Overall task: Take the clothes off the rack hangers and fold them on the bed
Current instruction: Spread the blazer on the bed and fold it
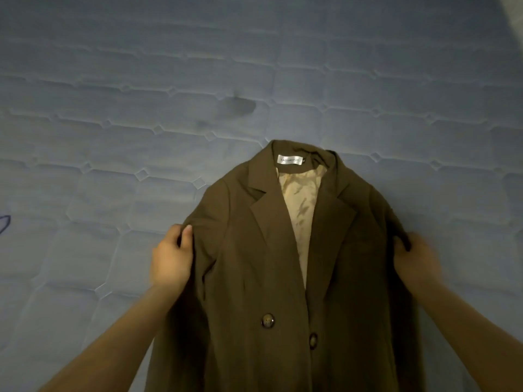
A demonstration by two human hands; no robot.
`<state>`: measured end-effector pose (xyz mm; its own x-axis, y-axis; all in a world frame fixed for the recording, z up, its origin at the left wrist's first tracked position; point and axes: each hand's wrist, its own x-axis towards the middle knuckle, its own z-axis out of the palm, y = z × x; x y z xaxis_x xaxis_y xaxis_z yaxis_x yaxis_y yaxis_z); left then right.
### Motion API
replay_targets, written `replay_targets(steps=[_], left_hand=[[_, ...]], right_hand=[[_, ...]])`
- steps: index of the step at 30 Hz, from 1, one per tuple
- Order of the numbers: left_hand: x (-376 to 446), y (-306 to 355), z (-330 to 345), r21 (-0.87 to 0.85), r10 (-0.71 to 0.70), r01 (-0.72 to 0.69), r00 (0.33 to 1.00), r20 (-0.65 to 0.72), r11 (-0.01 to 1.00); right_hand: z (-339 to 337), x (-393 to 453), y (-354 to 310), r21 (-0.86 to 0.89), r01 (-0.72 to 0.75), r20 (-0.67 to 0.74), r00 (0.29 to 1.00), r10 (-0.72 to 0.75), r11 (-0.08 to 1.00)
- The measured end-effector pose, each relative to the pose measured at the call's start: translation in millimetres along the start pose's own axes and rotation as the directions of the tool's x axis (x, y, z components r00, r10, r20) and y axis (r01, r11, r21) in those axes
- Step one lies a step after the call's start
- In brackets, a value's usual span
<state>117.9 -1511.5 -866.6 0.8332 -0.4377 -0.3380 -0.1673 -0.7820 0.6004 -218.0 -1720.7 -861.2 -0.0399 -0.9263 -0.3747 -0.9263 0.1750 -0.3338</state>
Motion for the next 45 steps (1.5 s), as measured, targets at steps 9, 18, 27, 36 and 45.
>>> replay_targets(steps=[9,18,27,36,45], left_hand=[[76,36,-73,0.126,-0.009,0.043,0.964,-0.265,0.991],[30,73,14,0.368,0.487,-0.436,0.872,-0.055,0.821],[-2,49,75,0.442,0.029,-0.125,0.976,0.217,0.888],[-11,56,75,0.406,-0.162,0.114,0.983,0.086,0.907],[-5,38,68,0.047,-0.322,0.326,0.884,0.340,0.944]], right_hand=[[-56,49,-1,-0.031,-0.052,-0.125,0.991,0.047,0.998],[-21,45,-45,-0.117,0.360,-0.219,0.900,-0.377,0.926],[8,51,-69,-0.365,0.513,0.079,0.849,-0.523,0.777],[7,40,-82,0.020,0.278,0.416,0.871,-0.261,0.960],[21,27,-65,0.077,-0.128,0.615,0.787,0.054,0.989]])
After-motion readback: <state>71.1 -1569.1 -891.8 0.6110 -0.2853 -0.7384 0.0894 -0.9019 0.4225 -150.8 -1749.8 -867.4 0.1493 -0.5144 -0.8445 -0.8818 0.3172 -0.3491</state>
